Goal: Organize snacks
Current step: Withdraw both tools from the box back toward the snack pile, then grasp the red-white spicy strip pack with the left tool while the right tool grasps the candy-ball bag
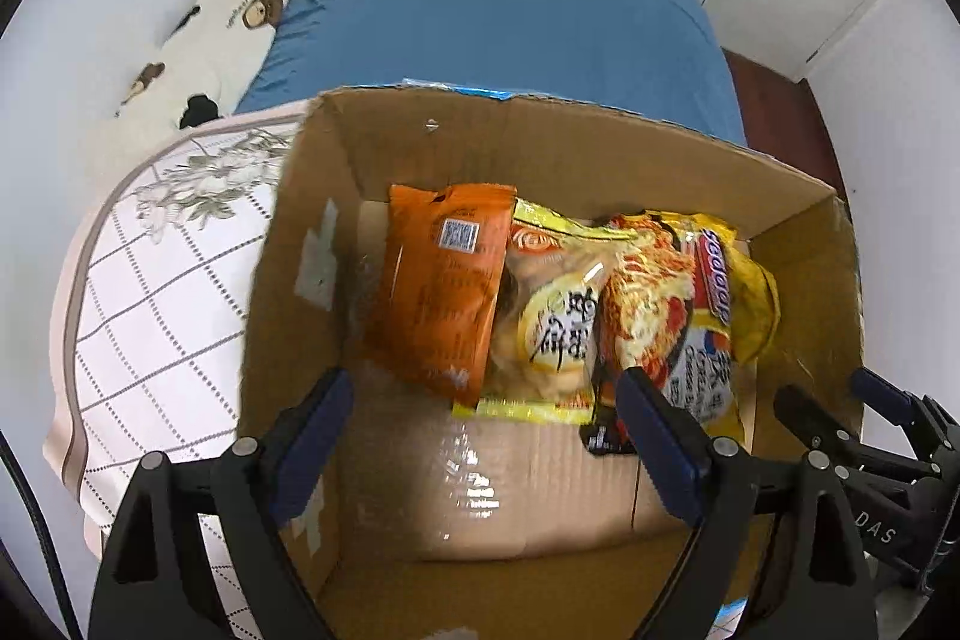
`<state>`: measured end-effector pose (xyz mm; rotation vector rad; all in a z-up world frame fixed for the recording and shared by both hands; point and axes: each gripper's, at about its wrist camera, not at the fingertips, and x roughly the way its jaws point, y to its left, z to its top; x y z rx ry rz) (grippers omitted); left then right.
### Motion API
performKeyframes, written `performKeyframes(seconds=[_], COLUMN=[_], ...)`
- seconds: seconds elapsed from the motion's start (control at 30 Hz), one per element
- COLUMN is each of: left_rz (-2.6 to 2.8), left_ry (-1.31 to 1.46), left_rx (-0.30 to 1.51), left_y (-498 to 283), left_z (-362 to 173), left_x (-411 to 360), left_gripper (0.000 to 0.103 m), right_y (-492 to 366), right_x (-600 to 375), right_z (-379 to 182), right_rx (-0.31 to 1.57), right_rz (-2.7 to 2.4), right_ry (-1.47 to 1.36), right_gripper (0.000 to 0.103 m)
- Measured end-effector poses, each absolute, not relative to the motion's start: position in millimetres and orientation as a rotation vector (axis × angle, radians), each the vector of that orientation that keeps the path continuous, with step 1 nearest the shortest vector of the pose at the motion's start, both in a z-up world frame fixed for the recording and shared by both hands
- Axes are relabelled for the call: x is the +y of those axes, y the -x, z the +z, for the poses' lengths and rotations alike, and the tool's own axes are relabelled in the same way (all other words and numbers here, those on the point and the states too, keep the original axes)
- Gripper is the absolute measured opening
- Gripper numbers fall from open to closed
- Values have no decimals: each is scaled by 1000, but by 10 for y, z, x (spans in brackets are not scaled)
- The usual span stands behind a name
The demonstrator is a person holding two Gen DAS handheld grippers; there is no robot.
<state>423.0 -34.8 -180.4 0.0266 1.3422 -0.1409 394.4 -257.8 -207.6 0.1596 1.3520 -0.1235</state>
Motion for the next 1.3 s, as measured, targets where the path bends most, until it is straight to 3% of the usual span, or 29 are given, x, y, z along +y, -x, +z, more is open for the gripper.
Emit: performKeyframes(seconds=[0.93, 1.1, 1.3], left_rz=[-153, -88, -45], left_ry=[-11, -9, -51], left_rx=[1060, 1117, 1389], left_y=[-2521, -2293, -2288], left_z=[-670, -971, -2179], left_x=[-214, -230, -390], left_gripper=[89, 89, 89], right_y=[-2312, -2108, -2081], right_x=[-2164, -2328, -2552], right_z=[-876, -1176, -2034], right_rx=[1056, 1124, 1264], right_rz=[-5, 16, 23], right_ry=[-151, -196, -257], right_gripper=[92, 92, 91])
